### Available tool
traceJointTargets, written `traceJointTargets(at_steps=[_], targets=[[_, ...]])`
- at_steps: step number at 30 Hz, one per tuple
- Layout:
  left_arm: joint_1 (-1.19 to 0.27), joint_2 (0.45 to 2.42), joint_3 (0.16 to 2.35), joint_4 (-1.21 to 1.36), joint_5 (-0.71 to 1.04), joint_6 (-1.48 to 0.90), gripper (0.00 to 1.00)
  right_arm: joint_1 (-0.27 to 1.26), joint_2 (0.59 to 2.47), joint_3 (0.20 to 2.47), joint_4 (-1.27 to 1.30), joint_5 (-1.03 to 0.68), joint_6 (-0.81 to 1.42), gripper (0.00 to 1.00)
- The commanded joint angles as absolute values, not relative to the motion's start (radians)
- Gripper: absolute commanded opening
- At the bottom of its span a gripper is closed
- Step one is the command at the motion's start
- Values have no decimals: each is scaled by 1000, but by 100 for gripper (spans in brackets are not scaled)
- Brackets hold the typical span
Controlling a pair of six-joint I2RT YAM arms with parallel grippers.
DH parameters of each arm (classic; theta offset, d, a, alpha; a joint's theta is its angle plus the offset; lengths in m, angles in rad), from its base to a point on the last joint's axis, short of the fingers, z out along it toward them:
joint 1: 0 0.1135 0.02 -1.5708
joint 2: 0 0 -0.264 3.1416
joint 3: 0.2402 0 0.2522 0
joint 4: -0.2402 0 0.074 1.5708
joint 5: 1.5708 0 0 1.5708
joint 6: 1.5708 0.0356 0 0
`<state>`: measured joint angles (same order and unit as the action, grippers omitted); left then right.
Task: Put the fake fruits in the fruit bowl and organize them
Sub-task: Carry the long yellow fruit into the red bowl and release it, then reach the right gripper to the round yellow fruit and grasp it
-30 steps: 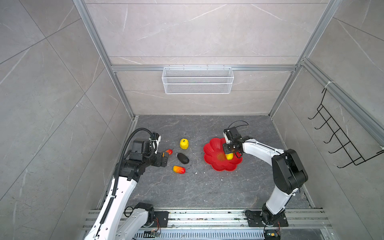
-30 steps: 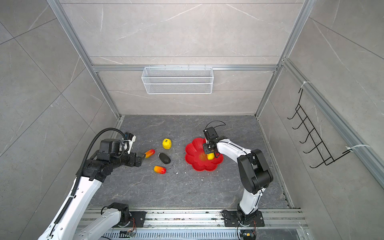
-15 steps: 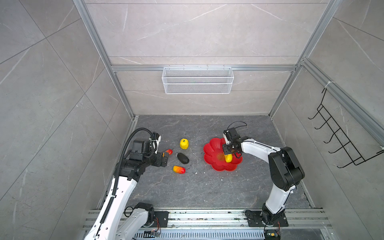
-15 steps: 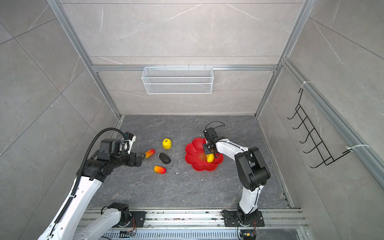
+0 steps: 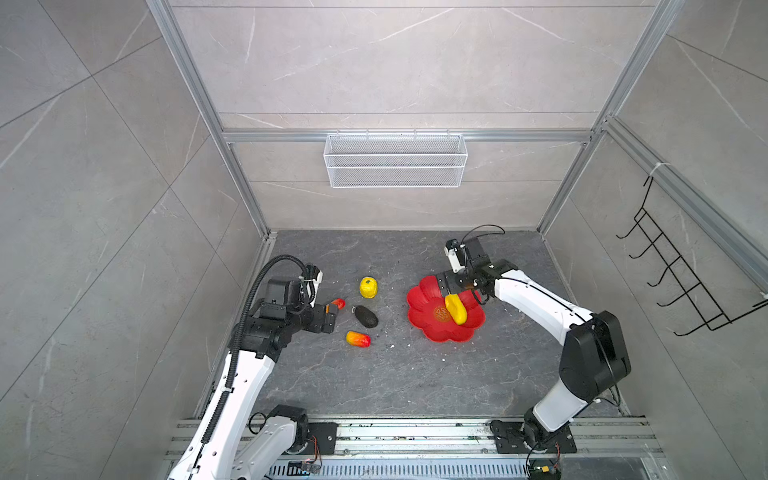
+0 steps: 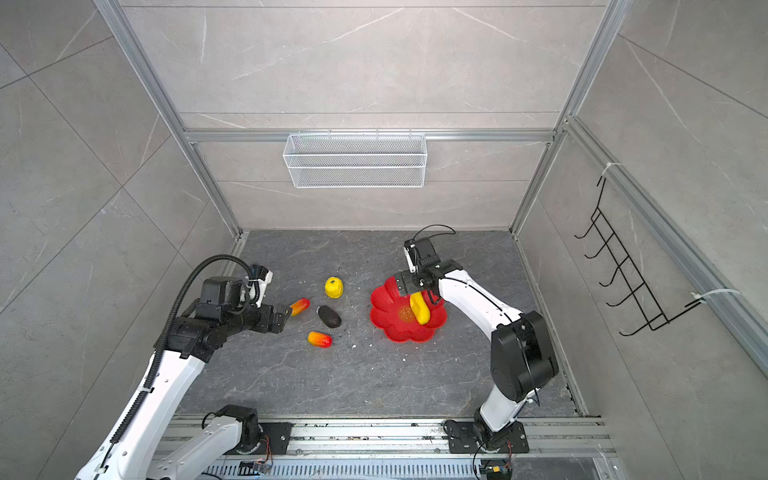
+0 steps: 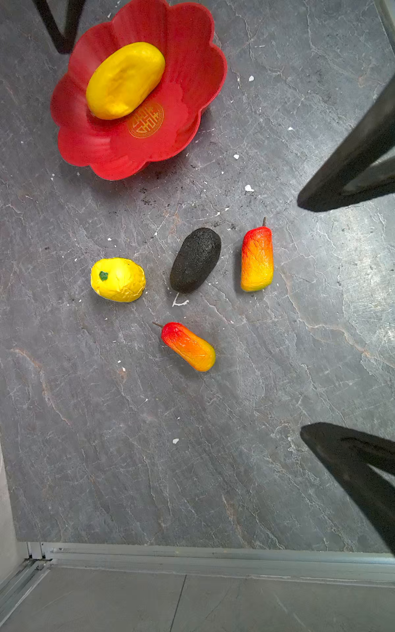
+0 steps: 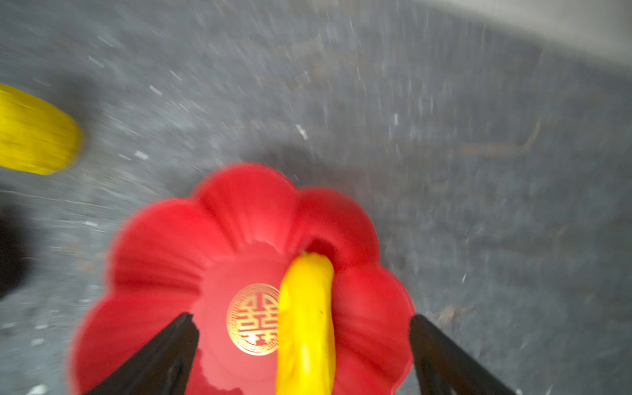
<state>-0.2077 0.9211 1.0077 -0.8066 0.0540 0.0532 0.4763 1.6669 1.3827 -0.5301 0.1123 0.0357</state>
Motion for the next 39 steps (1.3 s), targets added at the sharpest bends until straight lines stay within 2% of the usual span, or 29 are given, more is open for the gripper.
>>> traceJointTargets(at_steps=[1,12,16,23,28,33,39], targets=[[-204,922,1016,-780,44,41,100,547,1688,1479,-581,74,12,100],[-204,903,1006,-769,45,37,100,749,2147,1962,-582,11,133,100],[-204,894,1000,-765,41,37,100,767,2314,2149,-632,13,157,100],[-203,885,996,-761,34,40,100,798,2574,2474,-800,111,168,100],[-203,890,996,-760,30,40,100,801,2643,2541,-810,118,178,99],[-202,890,993,-759,28,40,100,801,2658,2539,-802,120,181,90],[-202,894,991,-759,24,41,100,802,2672,2544,-787,117,188,67]])
